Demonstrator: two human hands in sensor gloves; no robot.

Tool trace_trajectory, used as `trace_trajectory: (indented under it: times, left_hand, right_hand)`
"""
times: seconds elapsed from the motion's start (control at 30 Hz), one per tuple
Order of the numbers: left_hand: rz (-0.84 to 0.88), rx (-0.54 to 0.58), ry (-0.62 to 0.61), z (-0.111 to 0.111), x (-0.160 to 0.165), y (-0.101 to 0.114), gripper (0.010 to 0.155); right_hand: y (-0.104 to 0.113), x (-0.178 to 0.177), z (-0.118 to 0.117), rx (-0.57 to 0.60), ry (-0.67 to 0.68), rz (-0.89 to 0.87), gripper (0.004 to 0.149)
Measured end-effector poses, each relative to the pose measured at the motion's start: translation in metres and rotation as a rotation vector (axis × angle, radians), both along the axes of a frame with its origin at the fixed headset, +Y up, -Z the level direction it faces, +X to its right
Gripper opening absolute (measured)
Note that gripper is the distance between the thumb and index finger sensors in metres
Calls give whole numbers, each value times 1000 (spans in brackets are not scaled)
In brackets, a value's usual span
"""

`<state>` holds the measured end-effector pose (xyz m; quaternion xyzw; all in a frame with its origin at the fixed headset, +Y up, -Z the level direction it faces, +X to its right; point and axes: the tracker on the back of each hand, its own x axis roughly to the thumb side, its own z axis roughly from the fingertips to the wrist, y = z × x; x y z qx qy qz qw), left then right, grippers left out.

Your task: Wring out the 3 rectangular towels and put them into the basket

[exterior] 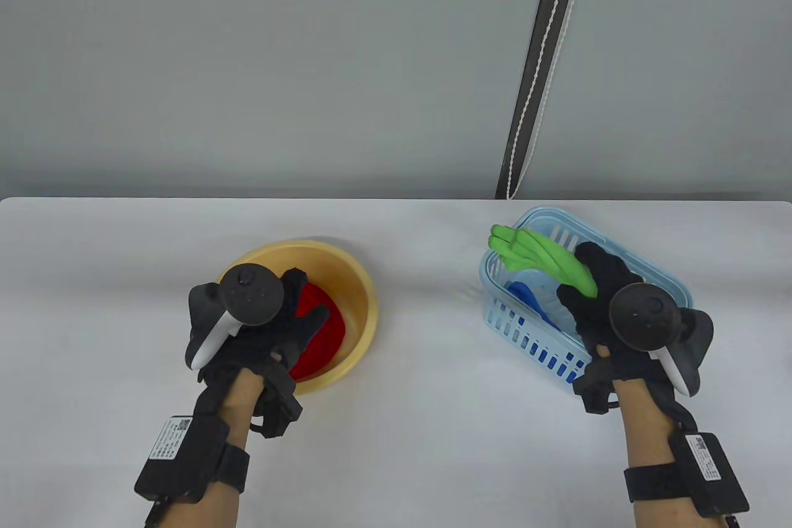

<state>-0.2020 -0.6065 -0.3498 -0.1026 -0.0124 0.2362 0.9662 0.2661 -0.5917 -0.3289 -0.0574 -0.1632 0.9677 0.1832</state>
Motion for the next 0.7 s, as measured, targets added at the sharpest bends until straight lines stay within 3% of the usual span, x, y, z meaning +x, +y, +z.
trace_trajectory:
  times: [0.13, 0.23, 0.4, 0.7]
  left_hand:
    - [-62, -83, 41, -22, 1, -14, 79]
    - [-129, -102, 25, -34, 4, -22, 79]
    - [-164, -150, 40, -55, 7, -38, 80]
    - [-108, -280, 154, -101, 4, -69, 89]
  right_hand:
    - [-7, 15, -11, -88, -56, 88, 70]
    - [-11, 22, -16, -201, -15, 88, 78]
    - [-10, 22, -11, -244, 9, 96, 81]
    - [-3, -34, 24, -200, 204, 123, 91]
